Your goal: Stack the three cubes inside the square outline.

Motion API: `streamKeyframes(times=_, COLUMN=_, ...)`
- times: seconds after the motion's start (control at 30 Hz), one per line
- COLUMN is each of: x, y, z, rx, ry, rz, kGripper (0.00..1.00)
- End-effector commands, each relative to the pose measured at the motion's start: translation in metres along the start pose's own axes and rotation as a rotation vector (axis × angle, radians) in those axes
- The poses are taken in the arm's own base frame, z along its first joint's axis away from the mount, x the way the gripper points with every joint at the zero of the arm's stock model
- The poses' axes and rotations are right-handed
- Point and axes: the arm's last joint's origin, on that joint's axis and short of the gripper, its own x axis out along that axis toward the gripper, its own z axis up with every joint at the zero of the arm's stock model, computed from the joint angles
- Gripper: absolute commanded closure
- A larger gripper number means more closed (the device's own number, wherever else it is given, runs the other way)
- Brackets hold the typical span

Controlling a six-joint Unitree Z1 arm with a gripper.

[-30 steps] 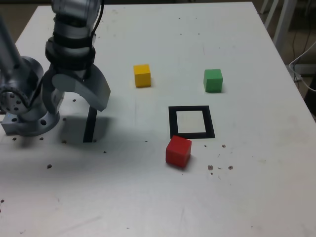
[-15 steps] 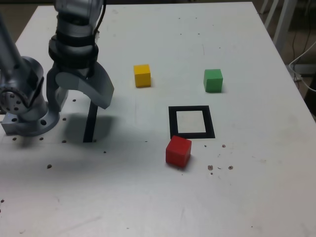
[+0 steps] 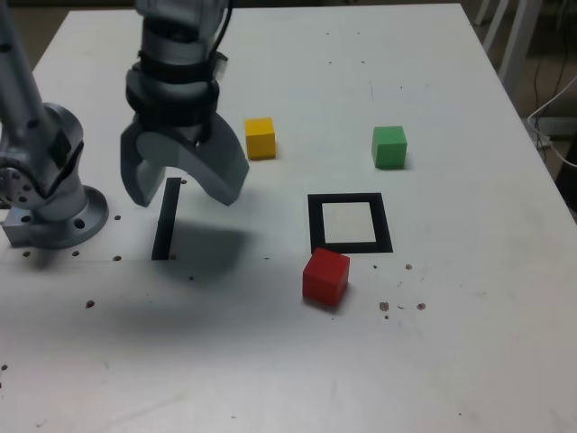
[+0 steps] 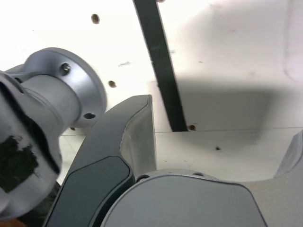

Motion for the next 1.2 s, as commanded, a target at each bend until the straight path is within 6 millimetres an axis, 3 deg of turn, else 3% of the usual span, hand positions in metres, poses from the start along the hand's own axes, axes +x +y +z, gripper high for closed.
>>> streamKeyframes(times=0.0, x=-0.001, y=-0.003, z=0.007, rx=0.01, ry=-0.005, rz=0.004, kGripper=0.0)
streamKeyframes(times=0.5, x=-0.031, y=-0.036, z=0.052, rx=0.119, ry=-0.048, rz=0.033, kGripper=0.0)
streamKeyframes(times=0.87, x=-0.037, y=-0.062, z=0.085, rx=0.18, ry=-0.045, rz=0.025, kGripper=0.0)
streamKeyframes(times=1.17, x=-0.032, y=-0.069, z=0.106, rx=0.188, ry=-0.041, rz=0.031, kGripper=0.0)
